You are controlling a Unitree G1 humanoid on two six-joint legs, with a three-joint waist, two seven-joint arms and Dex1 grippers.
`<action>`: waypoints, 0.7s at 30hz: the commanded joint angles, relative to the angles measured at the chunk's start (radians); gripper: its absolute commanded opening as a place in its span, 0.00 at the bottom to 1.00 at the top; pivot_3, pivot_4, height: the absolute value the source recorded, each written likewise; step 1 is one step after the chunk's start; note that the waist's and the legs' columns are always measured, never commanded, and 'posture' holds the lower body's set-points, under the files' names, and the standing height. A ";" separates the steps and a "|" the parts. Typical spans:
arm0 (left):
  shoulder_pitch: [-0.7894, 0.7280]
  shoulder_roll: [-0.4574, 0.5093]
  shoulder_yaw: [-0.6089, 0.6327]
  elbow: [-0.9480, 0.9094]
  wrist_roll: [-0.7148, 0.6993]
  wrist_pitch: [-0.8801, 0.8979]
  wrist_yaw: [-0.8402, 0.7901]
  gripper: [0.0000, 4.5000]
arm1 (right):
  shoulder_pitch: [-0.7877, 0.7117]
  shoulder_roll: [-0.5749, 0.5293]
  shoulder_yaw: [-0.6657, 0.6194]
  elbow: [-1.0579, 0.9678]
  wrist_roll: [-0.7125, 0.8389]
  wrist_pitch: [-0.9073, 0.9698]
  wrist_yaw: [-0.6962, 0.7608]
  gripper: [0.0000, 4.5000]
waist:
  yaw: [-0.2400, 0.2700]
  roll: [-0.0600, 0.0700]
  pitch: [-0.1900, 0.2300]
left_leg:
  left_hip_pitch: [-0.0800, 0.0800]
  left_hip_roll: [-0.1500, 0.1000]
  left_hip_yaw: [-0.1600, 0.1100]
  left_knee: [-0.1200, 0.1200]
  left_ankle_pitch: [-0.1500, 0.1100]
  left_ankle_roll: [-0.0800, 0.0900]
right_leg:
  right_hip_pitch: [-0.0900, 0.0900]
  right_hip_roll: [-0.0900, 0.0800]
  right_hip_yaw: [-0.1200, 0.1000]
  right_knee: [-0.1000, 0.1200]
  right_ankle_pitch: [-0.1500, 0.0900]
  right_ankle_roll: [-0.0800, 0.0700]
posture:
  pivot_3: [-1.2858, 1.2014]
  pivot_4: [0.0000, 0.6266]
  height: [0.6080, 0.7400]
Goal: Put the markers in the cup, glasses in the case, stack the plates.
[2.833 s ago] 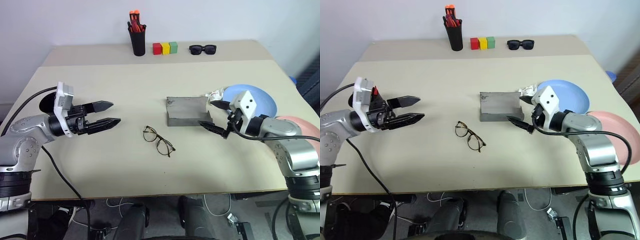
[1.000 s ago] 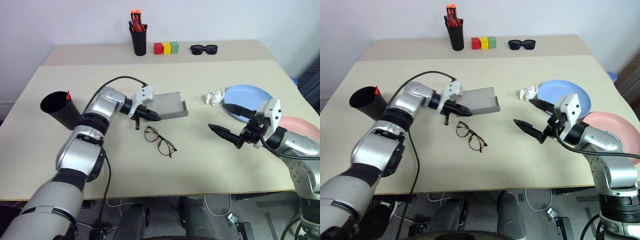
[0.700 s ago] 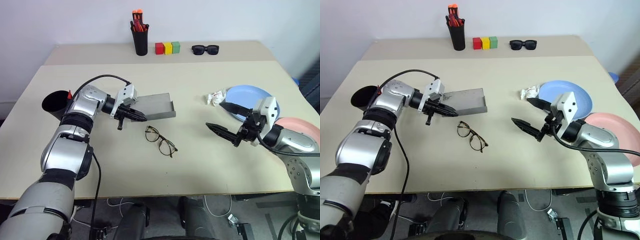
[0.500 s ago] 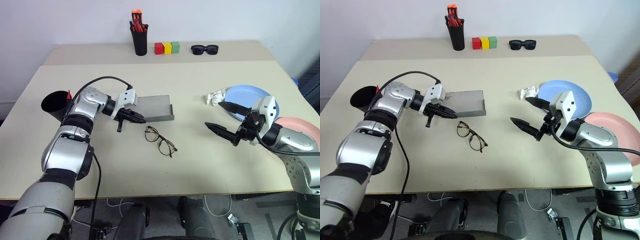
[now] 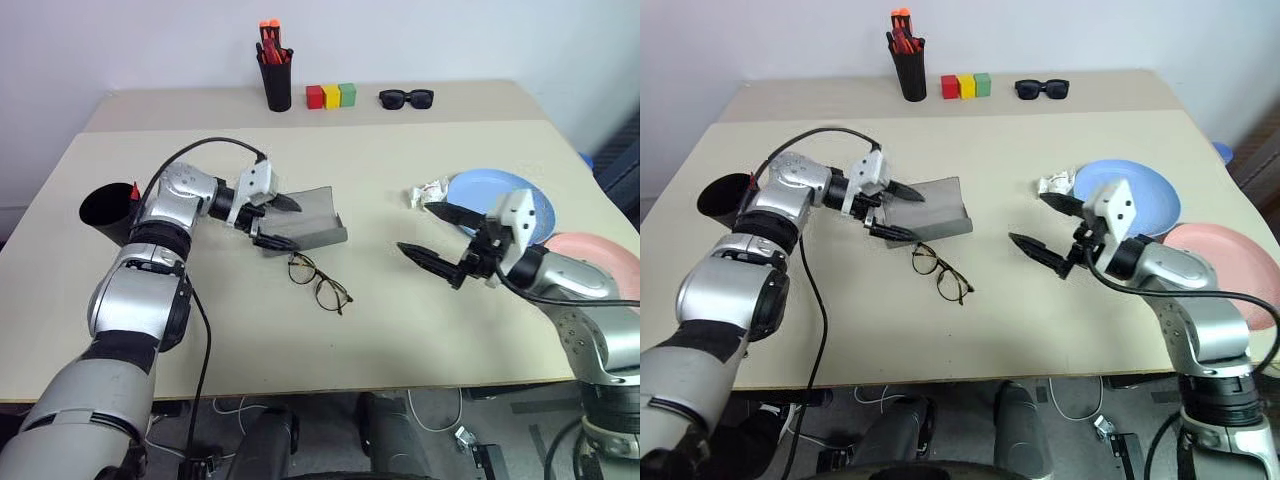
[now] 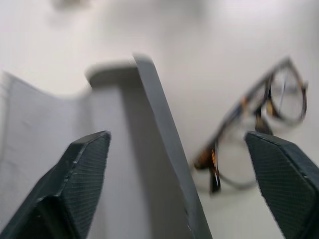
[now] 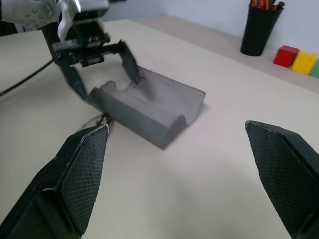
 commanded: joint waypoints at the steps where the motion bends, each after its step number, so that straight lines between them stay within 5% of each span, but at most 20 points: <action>1: 0.011 0.041 0.062 -0.141 -0.143 0.148 -0.057 1.00 | -0.066 0.034 0.085 -0.113 -0.077 0.050 -0.121 1.00 | -0.001 0.000 0.000 | 0.000 0.000 0.000 0.000 0.000 0.000 | 0.000 0.000 0.000 0.000 0.000 0.000 | 0.52 0.24 1.00; 7: 0.277 0.176 0.081 -0.612 -0.337 0.501 -0.059 1.00 | -0.191 0.063 0.226 -0.215 -0.172 0.291 -0.305 1.00 | -0.009 0.000 0.000 | -0.001 0.000 -0.001 0.000 0.000 0.000 | -0.006 0.000 0.001 0.010 0.000 -0.001 | 0.52 0.24 1.00; 12: 0.490 0.248 0.154 -0.978 -0.454 0.720 0.027 1.00 | -0.321 0.086 0.289 -0.218 -0.133 0.504 -0.311 1.00 | -0.009 0.000 0.000 | -0.007 0.001 -0.001 0.001 0.001 -0.002 | -0.012 0.000 0.002 0.011 0.000 -0.002 | 0.52 0.24 1.00; 21: 0.737 0.298 0.291 -1.329 -0.648 0.951 0.200 1.00 | -0.533 0.118 0.420 -0.165 -0.123 0.910 -0.331 1.00 | 0.004 0.001 0.000 | -0.013 0.001 -0.003 0.008 0.001 -0.002 | -0.014 0.001 0.001 0.012 0.001 -0.003 | 0.52 0.24 1.00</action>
